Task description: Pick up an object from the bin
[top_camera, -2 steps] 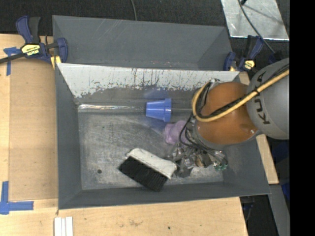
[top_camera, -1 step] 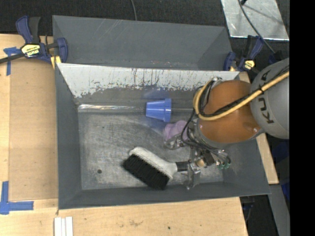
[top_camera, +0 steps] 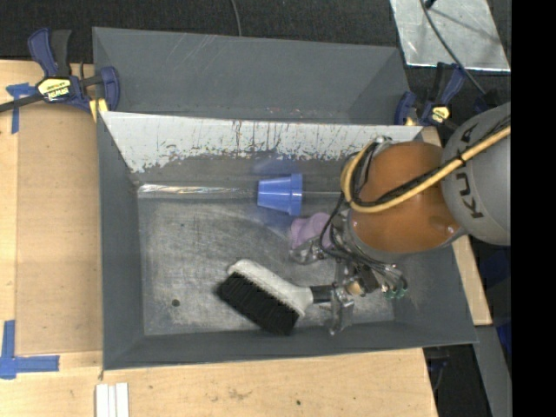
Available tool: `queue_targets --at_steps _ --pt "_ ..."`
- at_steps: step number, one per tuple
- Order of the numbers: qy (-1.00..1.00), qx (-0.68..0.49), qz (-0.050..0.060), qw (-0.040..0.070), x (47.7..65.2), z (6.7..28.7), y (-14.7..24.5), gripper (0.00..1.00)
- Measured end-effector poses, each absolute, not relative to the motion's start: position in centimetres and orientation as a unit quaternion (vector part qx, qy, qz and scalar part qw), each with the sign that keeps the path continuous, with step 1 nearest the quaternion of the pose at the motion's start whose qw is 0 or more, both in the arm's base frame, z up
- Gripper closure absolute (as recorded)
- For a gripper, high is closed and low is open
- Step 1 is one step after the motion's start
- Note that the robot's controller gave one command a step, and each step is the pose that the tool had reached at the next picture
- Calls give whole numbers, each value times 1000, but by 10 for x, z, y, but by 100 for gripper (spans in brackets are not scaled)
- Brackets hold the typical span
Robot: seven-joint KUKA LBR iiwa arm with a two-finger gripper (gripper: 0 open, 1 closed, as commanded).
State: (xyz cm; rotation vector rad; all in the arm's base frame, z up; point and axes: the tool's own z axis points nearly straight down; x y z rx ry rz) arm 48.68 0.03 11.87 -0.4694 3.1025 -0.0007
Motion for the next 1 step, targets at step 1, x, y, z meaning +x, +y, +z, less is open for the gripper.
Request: queue_targets --at_steps 1 --pt "979 -206 0 11 489 74 45 100"
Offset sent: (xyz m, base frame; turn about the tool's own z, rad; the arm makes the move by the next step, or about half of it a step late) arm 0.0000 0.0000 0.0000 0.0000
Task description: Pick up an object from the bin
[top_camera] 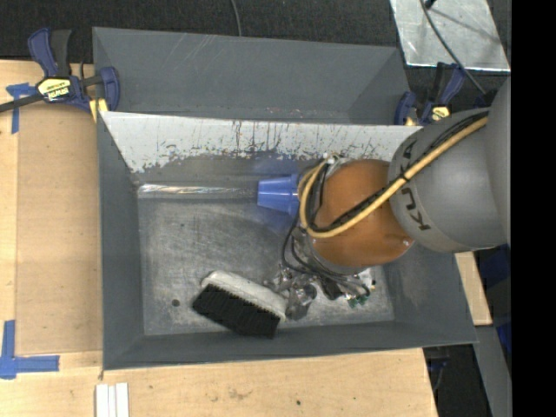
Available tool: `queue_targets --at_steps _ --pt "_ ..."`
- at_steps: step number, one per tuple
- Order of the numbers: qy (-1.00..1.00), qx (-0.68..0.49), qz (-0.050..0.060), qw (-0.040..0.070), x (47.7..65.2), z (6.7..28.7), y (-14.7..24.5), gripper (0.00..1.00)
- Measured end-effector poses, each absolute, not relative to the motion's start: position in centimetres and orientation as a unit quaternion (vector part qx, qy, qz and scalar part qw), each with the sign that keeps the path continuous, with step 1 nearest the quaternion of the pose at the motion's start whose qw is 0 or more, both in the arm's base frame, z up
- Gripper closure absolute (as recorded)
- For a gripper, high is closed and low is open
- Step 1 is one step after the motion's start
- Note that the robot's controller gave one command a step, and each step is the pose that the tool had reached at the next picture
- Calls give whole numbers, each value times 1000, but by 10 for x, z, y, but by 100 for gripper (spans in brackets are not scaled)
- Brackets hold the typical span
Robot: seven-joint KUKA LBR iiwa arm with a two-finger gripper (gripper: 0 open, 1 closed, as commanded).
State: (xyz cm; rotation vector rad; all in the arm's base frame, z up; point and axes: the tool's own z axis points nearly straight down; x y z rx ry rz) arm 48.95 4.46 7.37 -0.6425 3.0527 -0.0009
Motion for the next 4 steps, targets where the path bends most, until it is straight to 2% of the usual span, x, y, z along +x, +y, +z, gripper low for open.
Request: queue_targets --at_steps 1,2,3,4 --pt "979 -206 0 11 489 74 45 100" --pt "982 -187 0 2 487 96 21 100" --pt "983 -182 0 -2 488 159 41 100" --pt "988 -155 0 4 489 184 47 100"
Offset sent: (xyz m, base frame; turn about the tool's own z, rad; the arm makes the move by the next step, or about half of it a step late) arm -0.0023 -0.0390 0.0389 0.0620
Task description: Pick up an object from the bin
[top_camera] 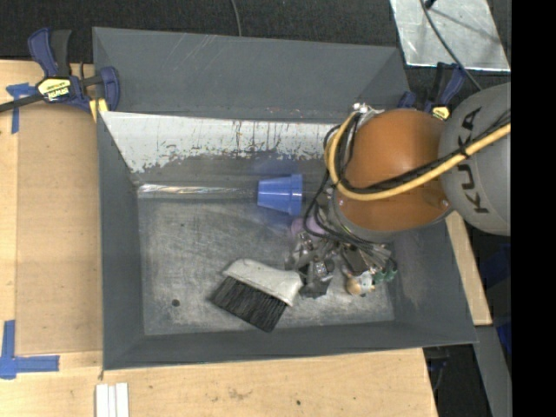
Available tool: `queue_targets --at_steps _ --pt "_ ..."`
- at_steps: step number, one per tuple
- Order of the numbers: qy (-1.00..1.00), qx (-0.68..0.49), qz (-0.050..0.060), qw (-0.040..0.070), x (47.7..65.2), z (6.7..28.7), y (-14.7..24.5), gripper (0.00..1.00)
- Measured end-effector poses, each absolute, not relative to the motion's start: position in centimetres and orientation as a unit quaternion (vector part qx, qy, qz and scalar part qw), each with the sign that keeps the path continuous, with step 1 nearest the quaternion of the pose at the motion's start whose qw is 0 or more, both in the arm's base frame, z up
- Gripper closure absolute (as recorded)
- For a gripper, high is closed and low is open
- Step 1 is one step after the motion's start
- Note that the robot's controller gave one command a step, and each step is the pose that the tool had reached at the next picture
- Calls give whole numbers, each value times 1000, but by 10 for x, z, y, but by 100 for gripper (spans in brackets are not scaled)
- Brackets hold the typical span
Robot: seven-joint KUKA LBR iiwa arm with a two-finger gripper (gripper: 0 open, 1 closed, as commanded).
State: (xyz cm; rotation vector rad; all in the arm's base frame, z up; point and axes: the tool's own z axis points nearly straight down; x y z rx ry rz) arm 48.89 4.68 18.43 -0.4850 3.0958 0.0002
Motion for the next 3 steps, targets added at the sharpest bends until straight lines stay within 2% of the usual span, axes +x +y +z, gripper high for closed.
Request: queue_targets --at_steps 1,2,3 --pt "984 -177 0 -5 495 207 47 100" --pt "980 -199 0 -2 496 223 47 100" --pt "961 -276 -1 4 494 258 39 100"
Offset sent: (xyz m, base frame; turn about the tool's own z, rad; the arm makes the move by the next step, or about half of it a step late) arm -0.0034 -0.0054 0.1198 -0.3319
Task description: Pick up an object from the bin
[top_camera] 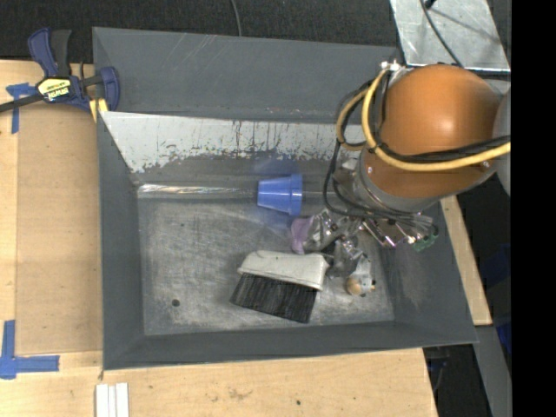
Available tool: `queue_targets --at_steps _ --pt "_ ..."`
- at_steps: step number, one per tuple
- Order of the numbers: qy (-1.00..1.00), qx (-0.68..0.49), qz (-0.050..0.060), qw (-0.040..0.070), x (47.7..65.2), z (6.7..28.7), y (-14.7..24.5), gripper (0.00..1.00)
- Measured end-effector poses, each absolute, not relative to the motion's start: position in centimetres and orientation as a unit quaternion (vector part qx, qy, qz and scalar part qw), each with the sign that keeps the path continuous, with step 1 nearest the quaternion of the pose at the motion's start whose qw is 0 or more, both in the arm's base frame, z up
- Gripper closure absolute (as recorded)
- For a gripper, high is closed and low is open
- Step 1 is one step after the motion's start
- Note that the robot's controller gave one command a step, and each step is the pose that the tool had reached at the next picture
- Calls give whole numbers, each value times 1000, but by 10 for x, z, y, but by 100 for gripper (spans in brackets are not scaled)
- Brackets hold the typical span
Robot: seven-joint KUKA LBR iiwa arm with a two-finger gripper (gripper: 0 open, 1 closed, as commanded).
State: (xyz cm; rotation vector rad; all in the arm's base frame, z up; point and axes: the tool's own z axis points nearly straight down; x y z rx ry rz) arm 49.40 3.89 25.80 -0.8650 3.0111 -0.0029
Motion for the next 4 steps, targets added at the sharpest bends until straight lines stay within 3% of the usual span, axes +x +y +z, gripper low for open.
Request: queue_targets --at_steps 1,2,3,4 --pt "961 -276 -2 6 495 253 38 100" --pt "948 -318 1 -2 504 215 26 100" --pt "891 -453 -1 3 500 214 13 100" --pt "863 -505 -4 7 509 168 8 100"
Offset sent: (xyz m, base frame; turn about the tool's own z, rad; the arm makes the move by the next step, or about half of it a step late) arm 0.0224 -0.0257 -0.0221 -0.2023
